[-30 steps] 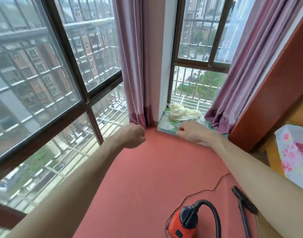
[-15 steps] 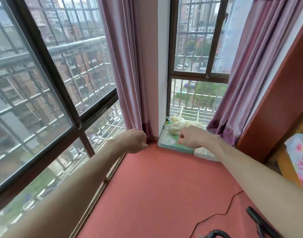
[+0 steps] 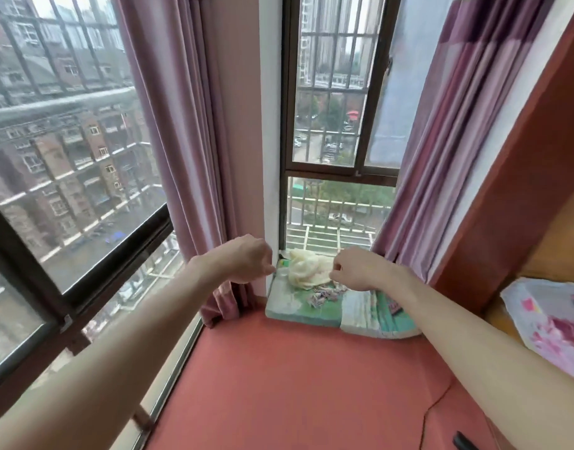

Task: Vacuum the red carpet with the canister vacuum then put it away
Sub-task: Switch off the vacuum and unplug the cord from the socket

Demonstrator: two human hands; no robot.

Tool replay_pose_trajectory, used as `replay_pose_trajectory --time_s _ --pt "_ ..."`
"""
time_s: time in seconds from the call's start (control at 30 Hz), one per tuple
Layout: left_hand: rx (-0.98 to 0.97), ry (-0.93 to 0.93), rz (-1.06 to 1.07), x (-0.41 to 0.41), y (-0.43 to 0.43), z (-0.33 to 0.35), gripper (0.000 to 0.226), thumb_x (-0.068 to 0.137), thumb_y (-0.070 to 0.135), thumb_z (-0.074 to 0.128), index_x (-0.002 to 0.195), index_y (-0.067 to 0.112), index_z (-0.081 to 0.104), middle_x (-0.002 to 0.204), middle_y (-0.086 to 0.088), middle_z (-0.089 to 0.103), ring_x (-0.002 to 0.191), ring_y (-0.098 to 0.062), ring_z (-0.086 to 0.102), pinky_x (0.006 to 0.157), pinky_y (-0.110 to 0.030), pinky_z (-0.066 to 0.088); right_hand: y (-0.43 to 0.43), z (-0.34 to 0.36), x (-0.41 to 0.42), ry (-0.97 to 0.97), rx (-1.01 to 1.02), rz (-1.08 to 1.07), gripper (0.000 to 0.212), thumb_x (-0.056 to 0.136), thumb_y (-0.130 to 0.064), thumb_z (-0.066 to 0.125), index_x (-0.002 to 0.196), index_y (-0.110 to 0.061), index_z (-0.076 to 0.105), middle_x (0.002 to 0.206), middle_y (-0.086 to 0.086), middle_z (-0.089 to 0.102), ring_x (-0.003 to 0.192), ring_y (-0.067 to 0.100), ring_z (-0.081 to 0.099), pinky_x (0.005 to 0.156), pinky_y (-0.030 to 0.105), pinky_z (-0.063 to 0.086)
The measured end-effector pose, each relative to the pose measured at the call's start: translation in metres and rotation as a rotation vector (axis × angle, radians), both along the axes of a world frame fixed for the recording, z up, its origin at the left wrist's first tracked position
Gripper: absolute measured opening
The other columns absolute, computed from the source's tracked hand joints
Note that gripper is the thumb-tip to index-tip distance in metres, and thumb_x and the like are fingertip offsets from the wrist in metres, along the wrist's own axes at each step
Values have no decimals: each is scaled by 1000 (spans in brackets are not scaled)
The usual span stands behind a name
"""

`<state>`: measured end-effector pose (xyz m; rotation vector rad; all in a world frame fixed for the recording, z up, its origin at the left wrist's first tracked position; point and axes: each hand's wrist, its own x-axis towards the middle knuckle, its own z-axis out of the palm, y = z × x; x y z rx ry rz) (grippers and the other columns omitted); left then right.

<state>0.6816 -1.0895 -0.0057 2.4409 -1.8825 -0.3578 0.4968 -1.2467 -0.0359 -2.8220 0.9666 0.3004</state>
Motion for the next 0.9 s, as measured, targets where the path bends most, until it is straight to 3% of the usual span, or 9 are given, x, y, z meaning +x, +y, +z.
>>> replay_pose_trajectory --time_s 0.17,0.23,0.37,0.53,0.63,0.73,0.83,0.9 --pt "-7 -18 -88 61 -75 -20 31 100 34 56 100 7 71 101 -9 74 90 -26 69 83 -40 59 -42 -11 30 -34 -15 -164 40 96 -30 46 60 -12 46 60 3 52 53 21 49 54 34 41" --pt "31 -28 -150 79 -104 -27 33 100 35 55 101 6 72 101 -9 73 92 -27 68 84 -39 57 -52 -14 37 -38 -2 -258 41 96 -29 45 59 -10 46 58 1 52 54 20 52 56 34 45" --pt "85 -26 -292 104 -163 -38 30 99 36 57 105 10 71 105 -8 72 94 -26 66 81 -35 55 -65 -18 33 -36 38 -442 36 93 -31 46 73 -6 62 75 8 65 79 25 62 75 42 53" --pt "35 -18 -520 86 -231 -42 29 99 36 55 110 15 71 111 -8 72 102 -28 66 87 -38 55 -77 -10 1 -39 25 -674 37 94 -29 47 94 0 69 91 15 70 82 30 66 73 44 54" --pt "22 10 -645 61 -268 -45 30 99 35 54 112 13 70 110 -10 71 99 -29 66 85 -39 55 -88 -12 -19 -54 0 -790 34 93 -27 47 90 -1 69 87 14 70 77 28 65 67 41 52" --pt "55 5 -762 37 -300 -50 30 100 31 52 114 12 69 110 -11 71 99 -29 66 83 -37 54 -104 -22 -31 -57 -3 -864 34 94 -26 46 84 0 66 83 15 68 73 29 63 54 34 39" --pt "76 -26 -840 21 -337 -57 30 99 29 51 114 11 70 109 -11 71 98 -30 67 84 -40 56 -131 -38 -39 -95 4 -929 34 94 -27 46 77 -3 63 75 11 64 68 27 60 53 34 38" --pt "93 -42 -874 15 -363 -59 30 98 27 50 112 9 70 108 -12 72 96 -29 68 83 -41 57 -154 -47 -42 -124 13 -973 36 94 -27 45 64 -9 49 64 4 52 57 22 48 53 34 35"
